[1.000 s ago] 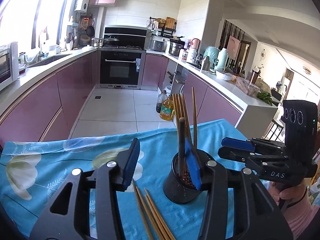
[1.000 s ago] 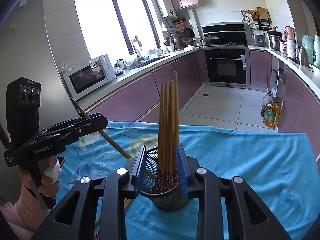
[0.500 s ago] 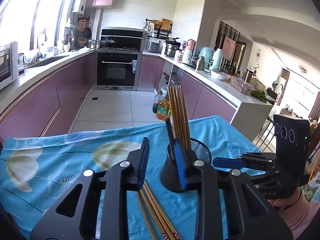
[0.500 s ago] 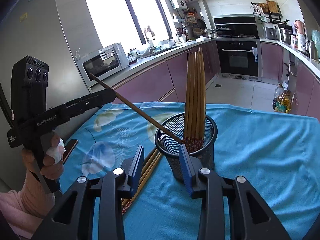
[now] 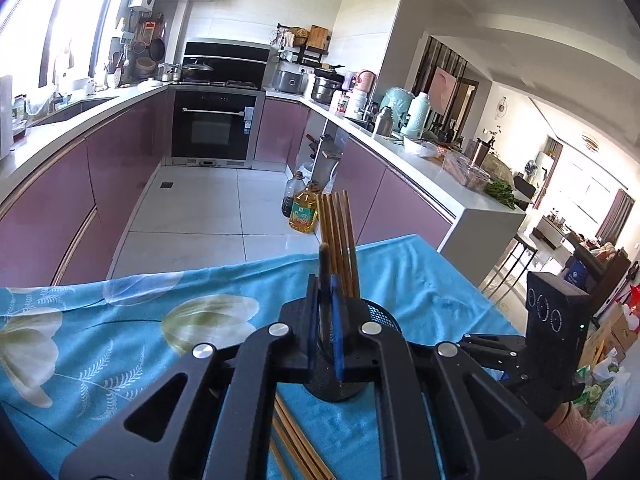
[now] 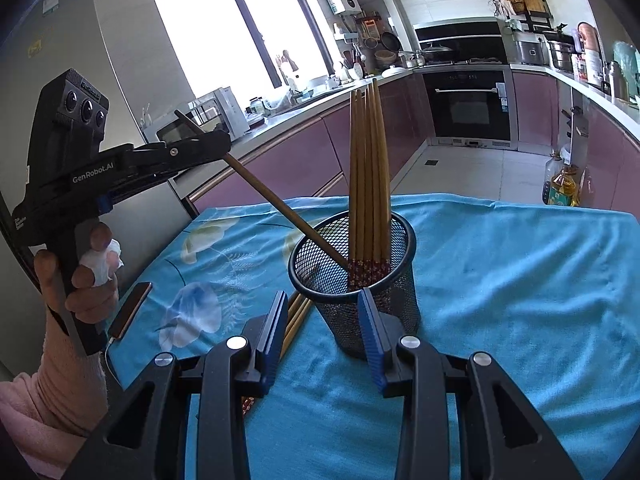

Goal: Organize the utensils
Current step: 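Withdraw both open tools from the cup and move back to the chopsticks, then close the left tool on one chopstick while the right tool grasps another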

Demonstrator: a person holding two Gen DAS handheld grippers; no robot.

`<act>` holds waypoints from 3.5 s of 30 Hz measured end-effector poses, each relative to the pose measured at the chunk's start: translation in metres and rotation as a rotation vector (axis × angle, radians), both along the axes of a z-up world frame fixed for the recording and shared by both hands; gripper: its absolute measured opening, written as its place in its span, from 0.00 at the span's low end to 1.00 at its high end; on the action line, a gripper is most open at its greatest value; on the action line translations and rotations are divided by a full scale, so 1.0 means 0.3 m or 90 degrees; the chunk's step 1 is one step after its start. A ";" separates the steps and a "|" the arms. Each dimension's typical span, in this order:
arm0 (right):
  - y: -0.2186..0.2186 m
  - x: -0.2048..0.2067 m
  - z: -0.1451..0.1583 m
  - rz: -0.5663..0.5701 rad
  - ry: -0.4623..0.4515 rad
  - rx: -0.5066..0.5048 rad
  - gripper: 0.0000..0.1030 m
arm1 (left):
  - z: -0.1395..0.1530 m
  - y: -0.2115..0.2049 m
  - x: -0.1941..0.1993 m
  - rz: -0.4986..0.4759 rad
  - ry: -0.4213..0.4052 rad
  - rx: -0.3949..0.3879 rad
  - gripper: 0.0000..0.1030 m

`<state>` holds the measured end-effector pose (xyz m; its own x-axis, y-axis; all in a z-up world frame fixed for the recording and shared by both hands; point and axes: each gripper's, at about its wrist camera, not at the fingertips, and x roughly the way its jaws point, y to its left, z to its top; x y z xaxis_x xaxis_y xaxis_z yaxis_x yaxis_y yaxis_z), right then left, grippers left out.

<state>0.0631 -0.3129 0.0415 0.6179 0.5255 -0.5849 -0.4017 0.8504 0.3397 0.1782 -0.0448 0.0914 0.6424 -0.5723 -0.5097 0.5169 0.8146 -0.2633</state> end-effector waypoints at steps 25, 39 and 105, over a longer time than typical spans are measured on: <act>-0.017 0.000 -0.028 -0.009 0.020 0.017 0.38 | -0.003 -0.112 0.183 0.051 0.021 0.066 0.16; 0.076 -0.035 -0.105 0.042 0.060 0.002 0.38 | -0.153 0.011 -0.003 0.083 0.021 0.092 0.44; 0.250 -0.045 -0.236 0.030 0.088 -0.217 0.20 | -0.570 0.087 -0.252 0.105 0.161 0.179 0.18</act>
